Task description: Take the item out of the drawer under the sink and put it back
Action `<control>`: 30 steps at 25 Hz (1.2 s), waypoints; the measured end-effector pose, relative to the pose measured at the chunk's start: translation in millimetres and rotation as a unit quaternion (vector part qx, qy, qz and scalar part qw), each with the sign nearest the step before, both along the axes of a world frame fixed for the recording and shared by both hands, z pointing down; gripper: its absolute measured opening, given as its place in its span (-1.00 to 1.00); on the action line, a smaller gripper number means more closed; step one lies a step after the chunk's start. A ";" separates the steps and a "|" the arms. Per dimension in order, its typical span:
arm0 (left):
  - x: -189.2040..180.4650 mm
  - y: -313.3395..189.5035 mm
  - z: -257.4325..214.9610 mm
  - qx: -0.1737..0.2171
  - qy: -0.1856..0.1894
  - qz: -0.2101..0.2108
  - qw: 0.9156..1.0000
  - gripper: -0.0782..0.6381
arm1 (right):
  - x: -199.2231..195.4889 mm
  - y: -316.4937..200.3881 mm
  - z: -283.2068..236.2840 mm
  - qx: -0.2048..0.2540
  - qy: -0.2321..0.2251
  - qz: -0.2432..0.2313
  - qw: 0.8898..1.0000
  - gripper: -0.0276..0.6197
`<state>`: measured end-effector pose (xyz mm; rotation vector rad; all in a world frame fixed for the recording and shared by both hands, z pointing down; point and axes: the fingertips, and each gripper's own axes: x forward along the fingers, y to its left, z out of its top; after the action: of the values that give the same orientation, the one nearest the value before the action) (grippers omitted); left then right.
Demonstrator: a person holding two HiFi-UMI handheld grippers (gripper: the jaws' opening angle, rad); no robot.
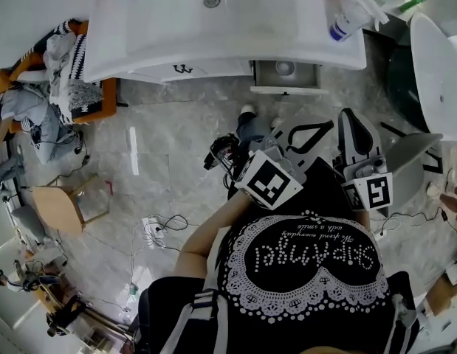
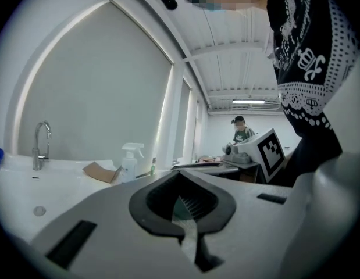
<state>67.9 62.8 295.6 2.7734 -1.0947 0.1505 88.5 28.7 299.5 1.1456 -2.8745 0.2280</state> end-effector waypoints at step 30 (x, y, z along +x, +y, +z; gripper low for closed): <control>-104.4 1.6 -12.6 -0.030 0.120 -0.195 0.973 -0.77 | -61.4 -27.5 100.0 0.057 0.305 -0.155 0.938 -0.85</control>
<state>-36.5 64.4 283.1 2.3847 -1.5035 -0.1893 27.1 1.2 399.5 0.6018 -2.4642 -0.2668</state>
